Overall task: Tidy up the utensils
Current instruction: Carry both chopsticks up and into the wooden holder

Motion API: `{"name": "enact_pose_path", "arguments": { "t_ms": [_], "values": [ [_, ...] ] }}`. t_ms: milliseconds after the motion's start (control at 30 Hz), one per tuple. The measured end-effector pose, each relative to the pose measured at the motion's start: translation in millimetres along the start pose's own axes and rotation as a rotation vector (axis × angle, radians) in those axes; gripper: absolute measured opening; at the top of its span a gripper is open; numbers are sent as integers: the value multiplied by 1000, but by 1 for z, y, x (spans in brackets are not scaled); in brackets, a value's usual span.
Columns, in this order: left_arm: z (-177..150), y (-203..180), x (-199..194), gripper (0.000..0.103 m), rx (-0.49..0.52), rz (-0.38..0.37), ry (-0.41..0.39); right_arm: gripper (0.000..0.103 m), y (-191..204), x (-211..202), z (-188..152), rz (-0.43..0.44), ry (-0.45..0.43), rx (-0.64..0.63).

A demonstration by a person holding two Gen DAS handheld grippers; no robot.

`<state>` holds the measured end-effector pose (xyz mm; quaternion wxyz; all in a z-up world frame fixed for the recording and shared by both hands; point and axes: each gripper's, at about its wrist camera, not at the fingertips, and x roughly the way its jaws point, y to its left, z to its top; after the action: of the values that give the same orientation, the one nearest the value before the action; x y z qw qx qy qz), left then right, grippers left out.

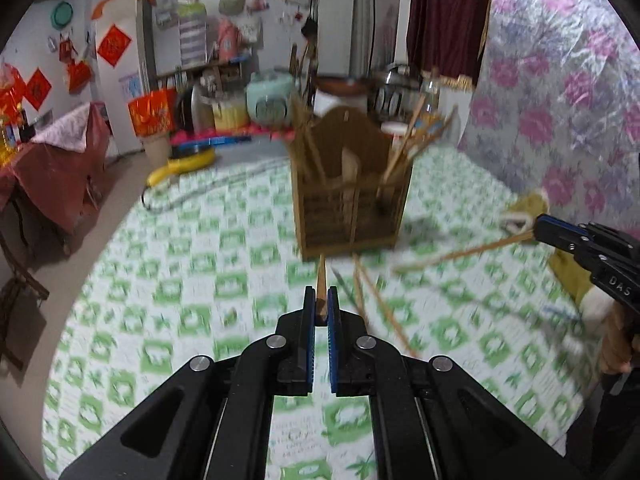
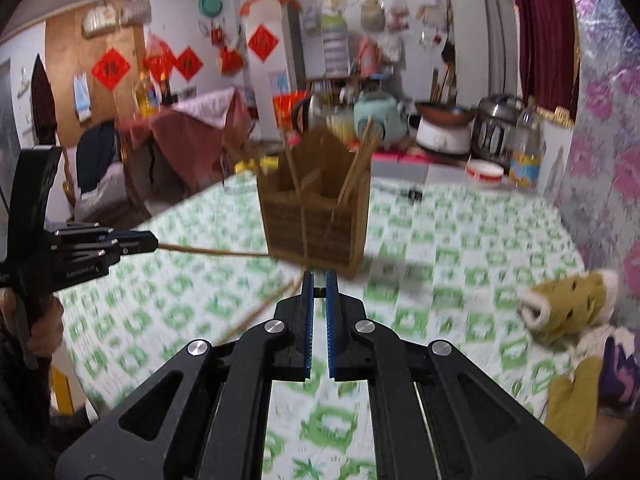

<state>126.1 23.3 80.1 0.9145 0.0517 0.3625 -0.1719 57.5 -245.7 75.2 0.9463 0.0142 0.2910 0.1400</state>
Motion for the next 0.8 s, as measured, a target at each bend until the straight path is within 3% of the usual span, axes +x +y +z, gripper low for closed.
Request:
{"name": "enact_pose_path", "arguments": {
  "t_ms": [100, 500, 633, 800],
  "values": [
    [27, -4, -11, 6, -1, -3, -55, 7, -3, -4, 22, 9, -50, 21],
    [93, -5, -40, 6, -21, -23, -124, 7, -10, -18, 104, 34, -237, 87],
    [118, -9, -39, 6, -10, -1, -153, 7, -6, -18, 127, -13, -331, 106],
    [137, -3, -22, 6, -40, -7, -122, 7, -4, -2, 144, -55, -399, 137]
  ]
}}
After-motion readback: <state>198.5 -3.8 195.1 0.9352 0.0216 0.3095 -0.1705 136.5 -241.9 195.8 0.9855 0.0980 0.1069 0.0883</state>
